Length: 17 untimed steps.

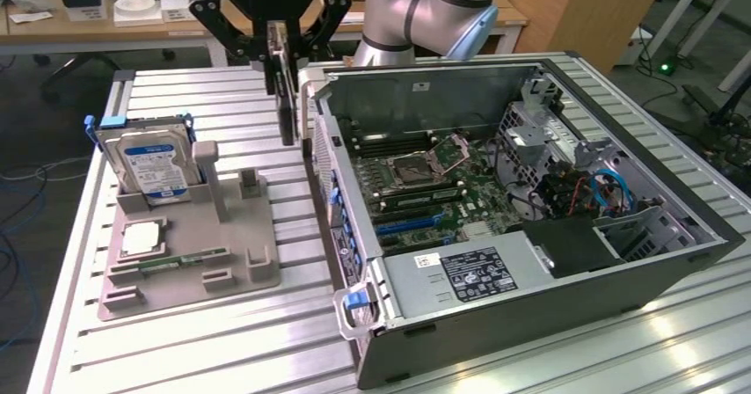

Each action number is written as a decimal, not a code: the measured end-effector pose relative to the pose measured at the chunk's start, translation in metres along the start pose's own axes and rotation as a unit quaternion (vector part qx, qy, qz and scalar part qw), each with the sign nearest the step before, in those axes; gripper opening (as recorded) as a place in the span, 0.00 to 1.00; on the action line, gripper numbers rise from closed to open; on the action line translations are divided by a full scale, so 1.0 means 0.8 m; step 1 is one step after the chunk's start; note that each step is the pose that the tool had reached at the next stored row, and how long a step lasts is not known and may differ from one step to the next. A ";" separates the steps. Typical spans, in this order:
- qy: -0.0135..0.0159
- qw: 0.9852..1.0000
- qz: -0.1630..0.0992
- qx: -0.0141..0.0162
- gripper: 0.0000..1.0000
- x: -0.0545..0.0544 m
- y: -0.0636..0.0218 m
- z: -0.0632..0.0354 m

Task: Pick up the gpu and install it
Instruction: 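Pick up the gpu and move the gpu toward the slot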

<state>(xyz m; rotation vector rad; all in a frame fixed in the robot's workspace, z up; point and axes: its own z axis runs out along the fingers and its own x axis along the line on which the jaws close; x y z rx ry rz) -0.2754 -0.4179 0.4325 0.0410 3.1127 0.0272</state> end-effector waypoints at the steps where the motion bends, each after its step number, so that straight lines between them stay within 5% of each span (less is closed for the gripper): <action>1: 0.000 1.000 0.000 0.000 0.27 -0.001 0.000 0.000; 17: 0.000 1.000 0.000 0.000 0.27 -0.019 0.000 0.001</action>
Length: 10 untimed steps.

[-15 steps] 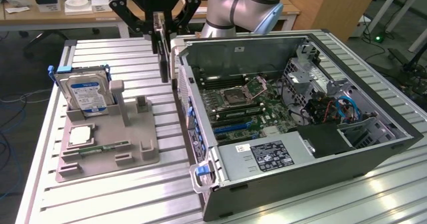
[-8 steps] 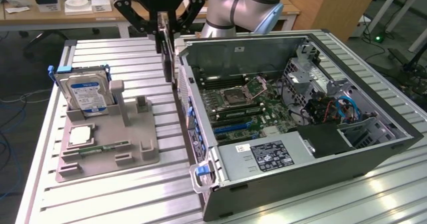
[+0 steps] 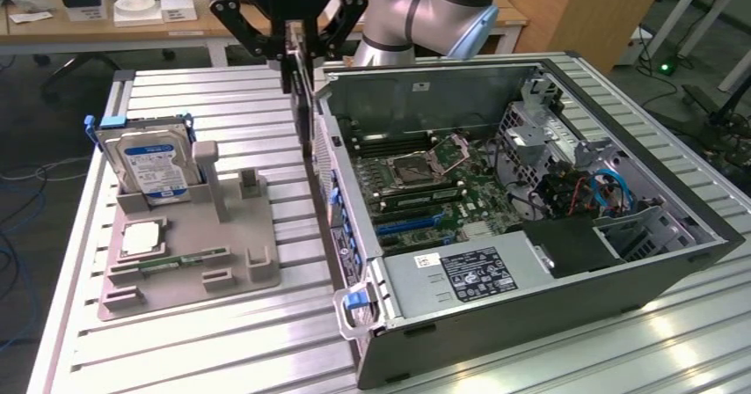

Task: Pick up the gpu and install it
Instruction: 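Pick up the gpu and move the gpu toward the slot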

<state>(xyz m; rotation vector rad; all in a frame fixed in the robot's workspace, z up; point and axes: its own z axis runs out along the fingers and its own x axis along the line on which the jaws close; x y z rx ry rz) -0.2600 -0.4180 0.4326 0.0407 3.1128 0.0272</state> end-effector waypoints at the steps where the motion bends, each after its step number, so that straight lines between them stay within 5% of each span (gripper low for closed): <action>1: 0.000 1.000 0.000 0.000 0.27 -0.001 0.000 0.000; 10: 0.000 1.000 0.000 0.000 0.27 -0.011 0.000 0.000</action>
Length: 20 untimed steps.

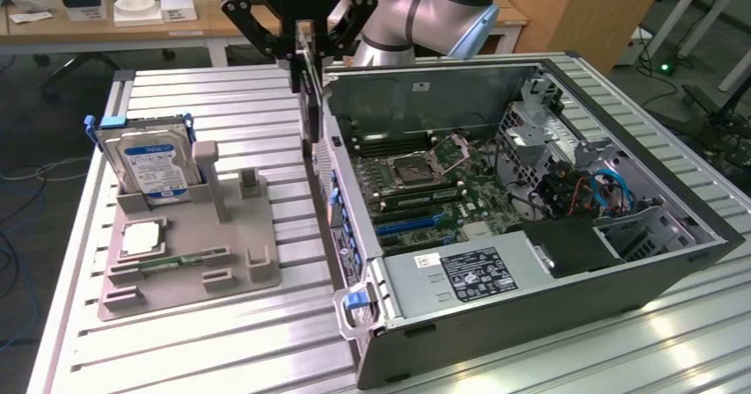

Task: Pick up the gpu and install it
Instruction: 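Pick up the gpu and move the gpu toward the slot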

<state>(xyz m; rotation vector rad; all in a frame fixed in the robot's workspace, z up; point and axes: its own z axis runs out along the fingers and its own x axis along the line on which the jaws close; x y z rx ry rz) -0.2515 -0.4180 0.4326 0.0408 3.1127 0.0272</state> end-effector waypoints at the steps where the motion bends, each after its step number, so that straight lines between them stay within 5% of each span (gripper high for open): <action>1: 0.000 1.000 0.000 0.000 0.27 -0.001 0.000 0.000; 20: 0.000 1.000 0.000 0.000 0.27 -0.023 0.001 0.001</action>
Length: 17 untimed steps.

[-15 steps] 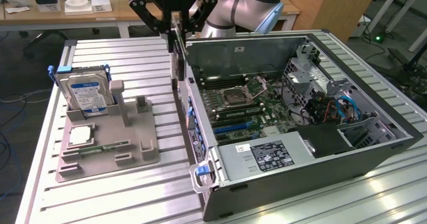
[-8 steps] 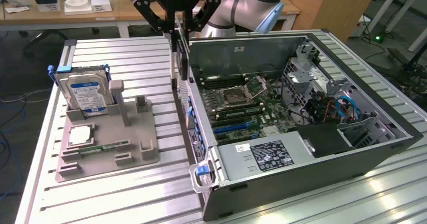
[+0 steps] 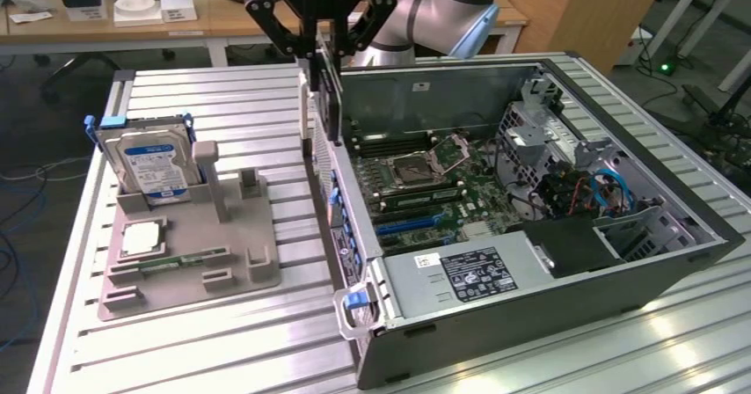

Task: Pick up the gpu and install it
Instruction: 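Pick up the gpu and move the gpu toward the slot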

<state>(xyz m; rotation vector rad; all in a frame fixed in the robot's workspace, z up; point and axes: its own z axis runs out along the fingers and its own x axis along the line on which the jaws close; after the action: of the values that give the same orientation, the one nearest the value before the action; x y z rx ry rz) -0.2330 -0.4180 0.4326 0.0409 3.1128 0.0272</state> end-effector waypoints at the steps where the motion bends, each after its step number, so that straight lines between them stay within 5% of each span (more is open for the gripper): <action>1: 0.000 1.000 0.000 0.000 0.27 -0.001 0.000 0.000; 17: 0.000 1.000 0.000 0.000 0.27 -0.018 0.000 0.001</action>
<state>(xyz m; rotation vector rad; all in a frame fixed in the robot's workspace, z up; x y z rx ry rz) -0.2188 -0.4180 0.4326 0.0408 3.1128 0.0272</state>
